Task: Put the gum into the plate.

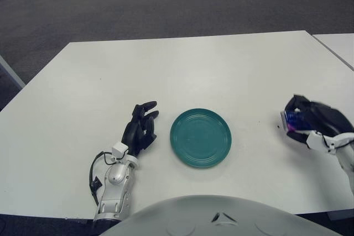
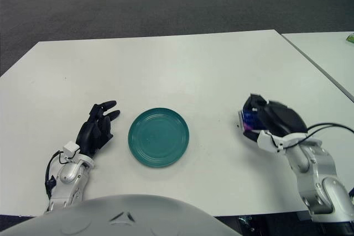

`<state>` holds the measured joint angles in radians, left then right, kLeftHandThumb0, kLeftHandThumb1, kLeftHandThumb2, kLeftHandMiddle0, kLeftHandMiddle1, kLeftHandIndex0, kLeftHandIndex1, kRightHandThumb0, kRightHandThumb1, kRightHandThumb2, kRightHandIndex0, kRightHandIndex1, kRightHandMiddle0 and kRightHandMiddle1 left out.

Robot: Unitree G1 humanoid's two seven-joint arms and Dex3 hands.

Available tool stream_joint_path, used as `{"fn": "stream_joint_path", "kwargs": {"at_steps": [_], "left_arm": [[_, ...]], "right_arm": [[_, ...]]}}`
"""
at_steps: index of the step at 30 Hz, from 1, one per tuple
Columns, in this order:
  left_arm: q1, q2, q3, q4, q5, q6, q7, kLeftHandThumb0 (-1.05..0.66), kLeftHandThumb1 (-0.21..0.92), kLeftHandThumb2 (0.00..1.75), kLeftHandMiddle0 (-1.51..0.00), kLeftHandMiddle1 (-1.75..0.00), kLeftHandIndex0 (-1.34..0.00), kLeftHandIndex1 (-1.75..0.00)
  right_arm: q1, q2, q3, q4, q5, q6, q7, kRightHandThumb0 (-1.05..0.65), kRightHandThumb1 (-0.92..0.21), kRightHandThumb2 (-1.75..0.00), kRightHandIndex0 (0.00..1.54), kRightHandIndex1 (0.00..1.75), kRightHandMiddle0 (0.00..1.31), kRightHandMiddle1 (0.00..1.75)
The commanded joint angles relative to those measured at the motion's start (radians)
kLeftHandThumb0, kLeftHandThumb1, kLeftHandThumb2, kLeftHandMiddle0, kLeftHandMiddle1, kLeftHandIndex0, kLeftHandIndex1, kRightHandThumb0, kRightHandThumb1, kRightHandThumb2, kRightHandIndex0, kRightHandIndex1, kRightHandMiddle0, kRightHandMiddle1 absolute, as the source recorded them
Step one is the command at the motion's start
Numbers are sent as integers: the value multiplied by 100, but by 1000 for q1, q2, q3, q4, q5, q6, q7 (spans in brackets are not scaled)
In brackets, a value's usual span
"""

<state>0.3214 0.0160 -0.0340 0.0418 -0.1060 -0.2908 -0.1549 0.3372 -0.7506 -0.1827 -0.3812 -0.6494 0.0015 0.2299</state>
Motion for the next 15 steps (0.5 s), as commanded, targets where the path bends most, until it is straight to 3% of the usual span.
{"fn": "stream_joint_path", "kwargs": {"at_steps": [1, 7, 15], "left_arm": [[-16, -8, 1, 19, 23, 36, 29, -87, 92, 77, -5, -90, 0, -117], [-7, -30, -25, -42, 79, 102, 82, -87, 92, 79, -5, -92, 0, -114], [-2, -40, -38, -65, 129, 140, 119, -89, 92, 82, -8, -96, 0, -106]], "right_arm": [[-56, 17, 24, -50, -28, 27, 25, -40, -63, -84, 44, 75, 45, 165], [-181, 53, 127, -87, -98, 77, 78, -39, -64, -85, 43, 78, 43, 167], [-232, 108, 215, -100, -159, 95, 94, -39, -64, -86, 43, 80, 41, 169]]}}
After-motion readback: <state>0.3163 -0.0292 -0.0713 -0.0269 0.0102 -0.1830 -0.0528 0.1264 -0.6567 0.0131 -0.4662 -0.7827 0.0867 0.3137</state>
